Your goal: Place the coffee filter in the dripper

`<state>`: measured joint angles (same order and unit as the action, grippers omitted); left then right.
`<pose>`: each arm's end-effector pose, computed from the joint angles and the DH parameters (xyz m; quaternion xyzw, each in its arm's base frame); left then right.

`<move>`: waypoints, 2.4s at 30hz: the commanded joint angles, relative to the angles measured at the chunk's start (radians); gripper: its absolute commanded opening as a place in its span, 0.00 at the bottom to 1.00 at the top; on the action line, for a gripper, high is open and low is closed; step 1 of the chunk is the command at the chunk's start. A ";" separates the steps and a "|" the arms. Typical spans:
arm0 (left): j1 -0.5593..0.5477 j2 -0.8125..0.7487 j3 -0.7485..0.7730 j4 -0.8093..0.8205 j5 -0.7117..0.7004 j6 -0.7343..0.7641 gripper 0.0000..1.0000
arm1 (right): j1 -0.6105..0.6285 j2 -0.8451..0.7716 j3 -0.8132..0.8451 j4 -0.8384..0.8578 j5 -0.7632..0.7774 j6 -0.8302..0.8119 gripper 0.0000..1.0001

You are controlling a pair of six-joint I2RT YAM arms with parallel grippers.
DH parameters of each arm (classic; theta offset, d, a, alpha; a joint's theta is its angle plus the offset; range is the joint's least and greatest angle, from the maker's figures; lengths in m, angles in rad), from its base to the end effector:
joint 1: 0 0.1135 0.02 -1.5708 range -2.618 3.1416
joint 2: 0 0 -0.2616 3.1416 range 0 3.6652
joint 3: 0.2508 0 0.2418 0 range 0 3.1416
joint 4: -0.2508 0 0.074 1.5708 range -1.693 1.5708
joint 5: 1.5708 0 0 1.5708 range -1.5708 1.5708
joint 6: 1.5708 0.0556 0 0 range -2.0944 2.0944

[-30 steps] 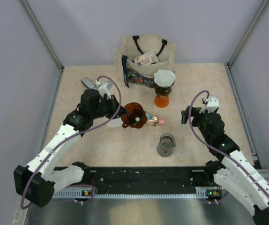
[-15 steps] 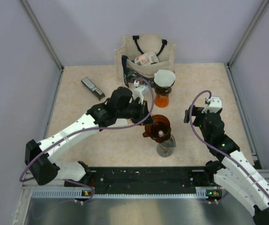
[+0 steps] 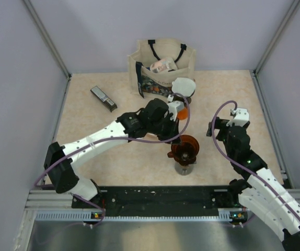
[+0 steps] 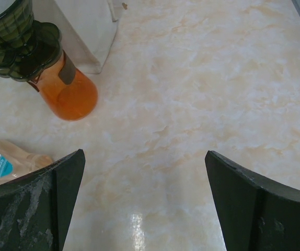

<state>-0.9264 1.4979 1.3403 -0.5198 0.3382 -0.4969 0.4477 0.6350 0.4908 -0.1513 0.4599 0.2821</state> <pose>0.1896 -0.2831 0.3177 0.2605 0.8531 -0.3930 0.2233 0.1624 0.0506 0.2583 0.0705 0.7909 0.0358 0.6068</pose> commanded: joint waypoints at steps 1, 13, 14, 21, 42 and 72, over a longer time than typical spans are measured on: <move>-0.011 0.022 0.074 -0.006 -0.007 0.014 0.00 | 0.008 -0.014 0.020 0.010 0.019 0.009 0.99; -0.017 0.085 0.091 0.003 0.002 0.006 0.00 | 0.006 -0.017 0.017 -0.001 0.025 0.009 0.99; -0.017 0.090 0.092 0.001 0.004 0.006 0.00 | 0.008 -0.015 0.015 0.001 0.026 0.012 0.99; -0.017 0.105 0.102 -0.011 0.009 0.004 0.00 | 0.006 -0.023 0.015 -0.004 0.029 0.014 0.99; -0.026 0.087 0.112 -0.014 0.024 0.024 0.64 | 0.008 -0.028 0.012 -0.004 0.028 0.019 0.99; 0.509 -0.593 -0.522 0.133 -0.343 -0.189 0.99 | 0.008 0.066 0.202 0.021 -0.346 0.016 0.99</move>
<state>-0.5930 0.9546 0.9405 -0.4362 -0.0383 -0.5850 0.4477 0.6399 0.6064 -0.1993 0.3458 0.3168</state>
